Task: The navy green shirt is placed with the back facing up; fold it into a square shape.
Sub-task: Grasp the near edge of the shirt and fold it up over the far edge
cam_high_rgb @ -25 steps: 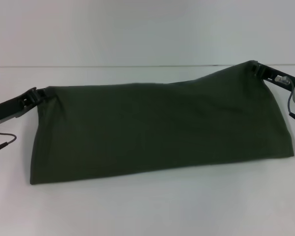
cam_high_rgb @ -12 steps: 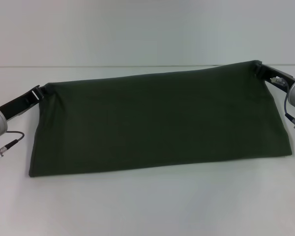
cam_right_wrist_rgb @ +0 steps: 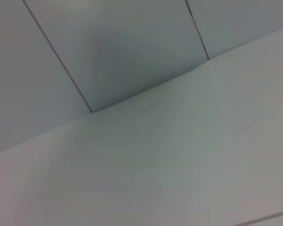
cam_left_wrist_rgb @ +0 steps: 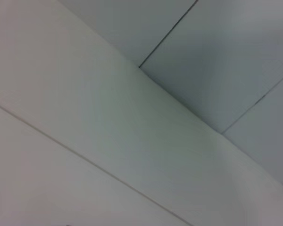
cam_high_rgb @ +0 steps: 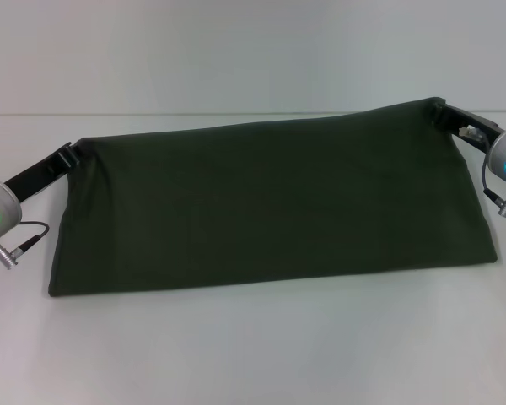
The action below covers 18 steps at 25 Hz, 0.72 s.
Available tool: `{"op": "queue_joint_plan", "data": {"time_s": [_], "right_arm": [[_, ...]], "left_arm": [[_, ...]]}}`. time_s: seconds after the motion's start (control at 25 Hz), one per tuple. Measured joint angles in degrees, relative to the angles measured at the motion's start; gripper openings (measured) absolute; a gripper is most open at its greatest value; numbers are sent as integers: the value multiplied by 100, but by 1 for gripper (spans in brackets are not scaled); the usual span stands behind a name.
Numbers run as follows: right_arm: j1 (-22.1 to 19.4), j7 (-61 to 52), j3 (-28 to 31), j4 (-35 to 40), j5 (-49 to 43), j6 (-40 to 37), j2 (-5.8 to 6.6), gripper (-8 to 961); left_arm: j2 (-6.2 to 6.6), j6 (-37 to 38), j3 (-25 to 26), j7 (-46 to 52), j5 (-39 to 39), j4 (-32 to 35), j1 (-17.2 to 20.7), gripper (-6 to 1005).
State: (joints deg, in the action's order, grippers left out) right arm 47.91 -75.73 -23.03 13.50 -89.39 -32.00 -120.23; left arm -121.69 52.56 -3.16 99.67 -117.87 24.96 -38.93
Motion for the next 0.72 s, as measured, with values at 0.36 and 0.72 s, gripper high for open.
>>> {"op": "queue_joint_plan", "data": {"time_s": [0.36, 0.72], "right_arm": [[22, 735, 12, -84, 478, -171, -9, 148], [-138, 835, 54, -85, 618, -583, 7, 531]], "left_arm": [[-209, -273, 1, -463, 894, -51, 29, 177], [-213, -157, 13, -891, 1312, -267, 83, 396]]}}
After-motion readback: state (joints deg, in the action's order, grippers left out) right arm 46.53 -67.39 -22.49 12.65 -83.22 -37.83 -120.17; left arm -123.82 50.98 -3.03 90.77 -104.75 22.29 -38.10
